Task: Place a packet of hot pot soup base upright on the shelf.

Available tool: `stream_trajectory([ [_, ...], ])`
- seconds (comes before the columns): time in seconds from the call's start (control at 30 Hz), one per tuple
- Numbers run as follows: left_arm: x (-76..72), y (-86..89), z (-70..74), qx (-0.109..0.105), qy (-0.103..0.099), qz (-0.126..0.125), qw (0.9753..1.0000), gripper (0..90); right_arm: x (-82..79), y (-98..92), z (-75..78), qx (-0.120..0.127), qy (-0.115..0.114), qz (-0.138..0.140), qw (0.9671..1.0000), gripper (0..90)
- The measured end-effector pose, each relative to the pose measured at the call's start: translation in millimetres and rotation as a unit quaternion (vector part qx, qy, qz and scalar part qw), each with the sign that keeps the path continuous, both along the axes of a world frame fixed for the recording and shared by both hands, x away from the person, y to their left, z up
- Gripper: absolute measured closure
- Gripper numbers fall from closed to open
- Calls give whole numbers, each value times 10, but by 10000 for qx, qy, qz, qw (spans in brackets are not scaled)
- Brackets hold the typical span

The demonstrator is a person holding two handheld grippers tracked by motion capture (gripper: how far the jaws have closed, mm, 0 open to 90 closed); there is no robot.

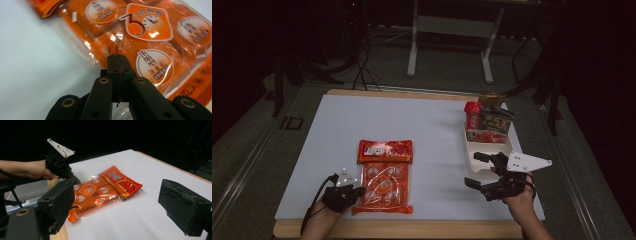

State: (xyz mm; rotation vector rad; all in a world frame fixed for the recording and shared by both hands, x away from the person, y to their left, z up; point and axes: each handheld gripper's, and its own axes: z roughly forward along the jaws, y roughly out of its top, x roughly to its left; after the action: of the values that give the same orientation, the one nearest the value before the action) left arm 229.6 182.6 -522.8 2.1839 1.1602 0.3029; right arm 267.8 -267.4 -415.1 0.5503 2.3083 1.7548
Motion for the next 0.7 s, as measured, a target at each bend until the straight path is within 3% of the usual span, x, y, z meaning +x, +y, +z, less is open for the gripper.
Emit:
stream_trajectory([
  [0.23, 40, -260, 38, 53, -56, -250, 9997, 900, -3, 0, -2, 2, -1, 0, 10000, 136],
  [0.33, 82, -276, 79, -6, -135, -258, 9996, 900, -4, 2, -6, -3, 2, 11, 10000, 136],
  [0.4, 95, -270, 95, -21, -178, -228, 9996, 900, -4, -3, -11, 6, 19, 10, 10000, 136],
  [0.43, 150, -244, 142, 120, -359, -139, 9992, 900, -5, -7, -13, 6, 19, 2, 10000, 136],
  [0.53, 258, -179, 147, 302, -477, 87, 9984, 900, -7, -14, -9, 22, 10, 15, 10000, 136],
  [0.7, 402, -125, 37, 388, -353, 295, 9982, 900, -12, -31, -3, 42, -3, -3, 10000, 136],
])
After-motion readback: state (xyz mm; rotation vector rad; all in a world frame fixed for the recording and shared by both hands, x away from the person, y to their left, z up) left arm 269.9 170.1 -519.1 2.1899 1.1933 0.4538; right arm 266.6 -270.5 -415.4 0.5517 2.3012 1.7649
